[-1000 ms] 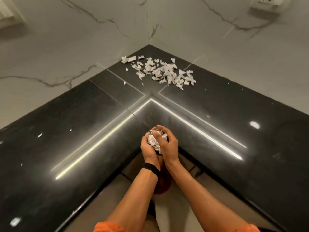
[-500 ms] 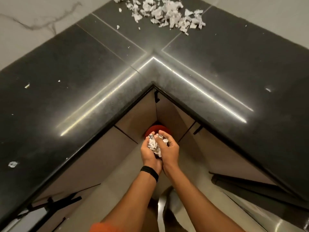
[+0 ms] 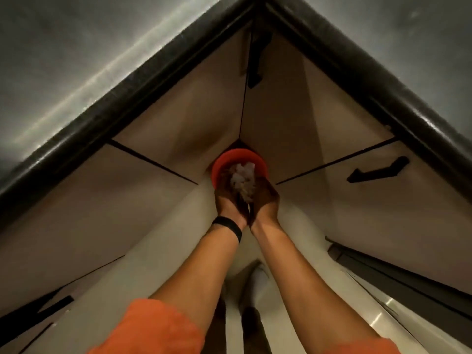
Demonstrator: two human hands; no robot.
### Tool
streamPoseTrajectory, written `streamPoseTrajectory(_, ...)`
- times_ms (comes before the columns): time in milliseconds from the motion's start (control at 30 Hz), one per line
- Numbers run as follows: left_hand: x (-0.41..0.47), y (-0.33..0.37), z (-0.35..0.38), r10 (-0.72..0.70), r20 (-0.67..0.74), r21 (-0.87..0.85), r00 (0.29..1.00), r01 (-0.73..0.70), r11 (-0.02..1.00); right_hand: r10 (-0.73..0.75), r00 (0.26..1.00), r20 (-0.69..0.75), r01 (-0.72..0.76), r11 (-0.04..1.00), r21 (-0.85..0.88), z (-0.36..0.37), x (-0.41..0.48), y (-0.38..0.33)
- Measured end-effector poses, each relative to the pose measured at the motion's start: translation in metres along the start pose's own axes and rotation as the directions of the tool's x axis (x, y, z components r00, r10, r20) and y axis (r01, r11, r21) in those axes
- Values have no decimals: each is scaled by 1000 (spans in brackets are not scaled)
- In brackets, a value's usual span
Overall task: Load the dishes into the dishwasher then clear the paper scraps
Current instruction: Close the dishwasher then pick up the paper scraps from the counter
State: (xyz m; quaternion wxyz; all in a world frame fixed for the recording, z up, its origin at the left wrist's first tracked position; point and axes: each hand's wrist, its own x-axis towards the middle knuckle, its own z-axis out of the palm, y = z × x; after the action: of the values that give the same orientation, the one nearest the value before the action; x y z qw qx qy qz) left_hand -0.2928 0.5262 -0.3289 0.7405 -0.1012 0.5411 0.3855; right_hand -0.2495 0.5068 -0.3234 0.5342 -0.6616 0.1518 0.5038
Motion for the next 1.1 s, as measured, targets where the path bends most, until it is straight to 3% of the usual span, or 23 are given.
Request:
streamPoseTrajectory(100, 12, 0, -8, 41, 25, 12, 999, -41, 999, 50, 999, -16, -49, 998, 40, 3, 13, 12)
streamPoseTrajectory(233, 20, 3, -14, -15, 42, -12, 999, 16, 1000, 100, 995, 18, -102, 990, 100, 6, 16, 14)
streamPoseTrajectory(633, -5, 14, -11, -17, -75, 4, 997, 17, 1000, 101, 993, 62, -108, 986, 130, 1, 0, 1)
streamPoseTrajectory(833, -55, 26, 14, 17, -152, 3, 988, -17, 1000, 39, 999, -28, -39, 999, -3, -3, -41, -27)
streamPoseTrajectory(1100, -192, 53, 46, 115, 99, 16, 988, -117, 993, -79, 978, 195, 68, 996, 63, -22, -171, -99)
